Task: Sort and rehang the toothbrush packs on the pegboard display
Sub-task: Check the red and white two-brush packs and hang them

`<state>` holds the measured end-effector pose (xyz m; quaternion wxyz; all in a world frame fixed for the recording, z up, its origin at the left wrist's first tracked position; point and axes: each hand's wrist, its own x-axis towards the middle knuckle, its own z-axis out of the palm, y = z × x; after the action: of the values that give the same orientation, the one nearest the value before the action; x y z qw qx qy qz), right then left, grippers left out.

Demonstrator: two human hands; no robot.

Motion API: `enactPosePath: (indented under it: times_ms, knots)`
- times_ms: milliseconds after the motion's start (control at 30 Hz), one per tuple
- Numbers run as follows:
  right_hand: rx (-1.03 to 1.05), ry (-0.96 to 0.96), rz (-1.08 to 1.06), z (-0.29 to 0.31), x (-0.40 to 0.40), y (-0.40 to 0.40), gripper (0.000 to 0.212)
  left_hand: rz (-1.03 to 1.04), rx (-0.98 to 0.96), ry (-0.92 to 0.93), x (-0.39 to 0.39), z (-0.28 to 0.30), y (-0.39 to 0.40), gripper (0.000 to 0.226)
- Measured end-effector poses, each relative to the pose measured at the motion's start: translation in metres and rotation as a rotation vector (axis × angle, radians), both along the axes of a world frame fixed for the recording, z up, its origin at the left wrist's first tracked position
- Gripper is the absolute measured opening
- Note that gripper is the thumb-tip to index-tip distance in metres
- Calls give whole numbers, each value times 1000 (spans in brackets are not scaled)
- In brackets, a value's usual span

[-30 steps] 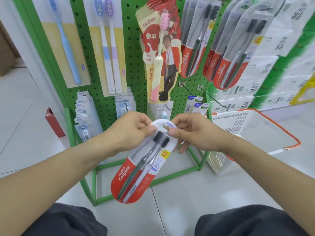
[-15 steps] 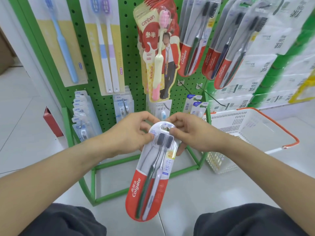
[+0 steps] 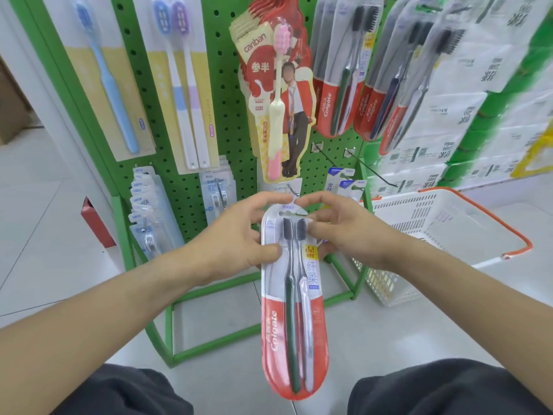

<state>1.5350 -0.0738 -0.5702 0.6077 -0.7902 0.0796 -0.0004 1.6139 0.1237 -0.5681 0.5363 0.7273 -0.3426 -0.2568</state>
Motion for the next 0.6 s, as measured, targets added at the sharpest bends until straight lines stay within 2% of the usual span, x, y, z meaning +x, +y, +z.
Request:
enactPosePath:
  times_ms: [200, 367, 433, 600]
  knots:
    - [7, -117, 82, 11, -7, 0, 54, 66, -83, 81, 2, -4, -1, 47]
    - [44, -123, 98, 6, -5, -4, 45, 83, -101, 161, -1, 0, -3, 43]
    - [65, -104, 62, 4, -4, -3, 47, 77, -99, 196, -1, -1, -2, 39]
    - [-21, -82, -12, 4, -6, 1, 42, 64, -77, 249, 0, 0, -1, 43]
